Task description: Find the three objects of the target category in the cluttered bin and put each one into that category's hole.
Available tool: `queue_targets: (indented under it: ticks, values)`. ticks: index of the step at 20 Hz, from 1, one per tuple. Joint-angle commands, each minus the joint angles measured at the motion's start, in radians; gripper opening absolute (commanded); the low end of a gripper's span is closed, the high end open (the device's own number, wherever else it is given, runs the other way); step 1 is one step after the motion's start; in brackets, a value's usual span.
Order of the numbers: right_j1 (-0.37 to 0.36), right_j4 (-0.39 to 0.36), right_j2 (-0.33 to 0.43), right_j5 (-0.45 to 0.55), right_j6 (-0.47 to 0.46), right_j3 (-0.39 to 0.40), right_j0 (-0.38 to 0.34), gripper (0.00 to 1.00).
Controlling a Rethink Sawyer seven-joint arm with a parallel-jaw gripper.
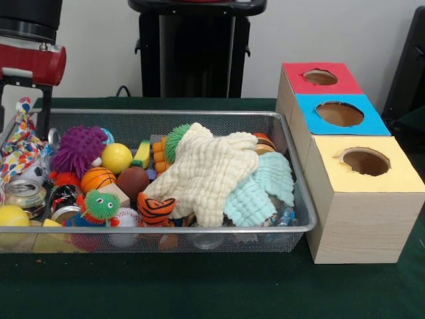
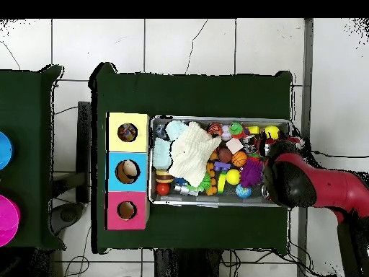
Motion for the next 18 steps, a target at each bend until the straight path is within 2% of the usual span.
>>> queue_targets:
  ticks: [1,8,15,18]
  values:
    - [0.032,-0.077,0.056,0.135,-0.190,-0.016,-0.024,1.00]
    - [0.110,-0.171,-0.010,0.049,-0.121,0.002,-0.027,1.00]
    - [0.153,-0.241,-0.047,-0.008,-0.054,0.008,-0.023,1.00]
    - [0.162,-0.272,-0.084,-0.016,-0.018,-0.006,0.006,1.00]
